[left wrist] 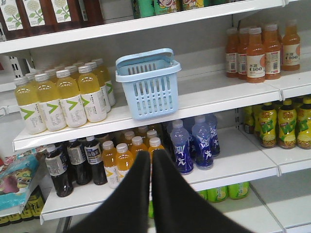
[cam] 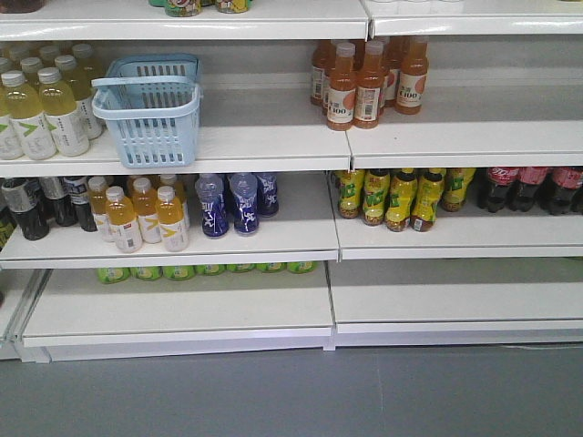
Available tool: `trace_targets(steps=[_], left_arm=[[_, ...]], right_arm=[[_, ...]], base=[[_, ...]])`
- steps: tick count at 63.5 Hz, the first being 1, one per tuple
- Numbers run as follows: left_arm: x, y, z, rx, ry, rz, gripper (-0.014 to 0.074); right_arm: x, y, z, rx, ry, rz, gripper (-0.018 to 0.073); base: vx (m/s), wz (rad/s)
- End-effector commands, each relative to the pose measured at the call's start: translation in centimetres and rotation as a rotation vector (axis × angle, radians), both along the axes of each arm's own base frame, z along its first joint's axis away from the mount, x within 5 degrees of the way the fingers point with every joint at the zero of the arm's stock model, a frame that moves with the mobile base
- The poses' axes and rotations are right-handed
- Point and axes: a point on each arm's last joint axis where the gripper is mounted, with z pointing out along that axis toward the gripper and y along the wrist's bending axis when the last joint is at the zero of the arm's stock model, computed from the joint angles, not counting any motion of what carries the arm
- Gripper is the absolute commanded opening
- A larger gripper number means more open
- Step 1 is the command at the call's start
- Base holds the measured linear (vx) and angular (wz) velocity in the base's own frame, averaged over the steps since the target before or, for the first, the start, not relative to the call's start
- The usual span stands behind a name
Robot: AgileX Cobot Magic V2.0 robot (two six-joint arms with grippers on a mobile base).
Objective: Place coke in basket with both arms
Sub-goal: 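Drive closer and align the base with the light-blue basket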
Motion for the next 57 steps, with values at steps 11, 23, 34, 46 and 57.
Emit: trace_targets(steps=[11, 23, 34, 46, 57], left_arm=[[-0.34, 0.06, 1.99, -0.010, -0.135, 0.005, -0.0006], [-0.34, 0.06, 1.99, -0.010, -0.135, 0.005, -0.0006], [-0.34, 0.06, 1.99, -0.010, -0.135, 0.005, -0.0006], [-0.34, 0.06, 1.99, -0.010, -0.135, 0.005, -0.0006], [-0.34, 0.06, 1.99, -0.010, -0.135, 0.005, -0.0006]], right_arm=[[-0.10, 0.02, 0.45, -0.006, -0.077, 0.000, -0.0010], [-0.10, 0.02, 0.45, -0.006, -0.077, 0.000, -0.0010], [-0.10, 0.02, 0.45, -0.006, -0.077, 0.000, -0.0010], [-0.10, 0.02, 0.45, -0.006, -0.077, 0.000, -0.0010], [-0.10, 0.02, 0.44, -0.006, -0.076, 0.000, -0.0010]], base=[[0.08, -0.01], [0.06, 0.00], [0.05, 0.00], [0.04, 0.00], [0.04, -0.01]])
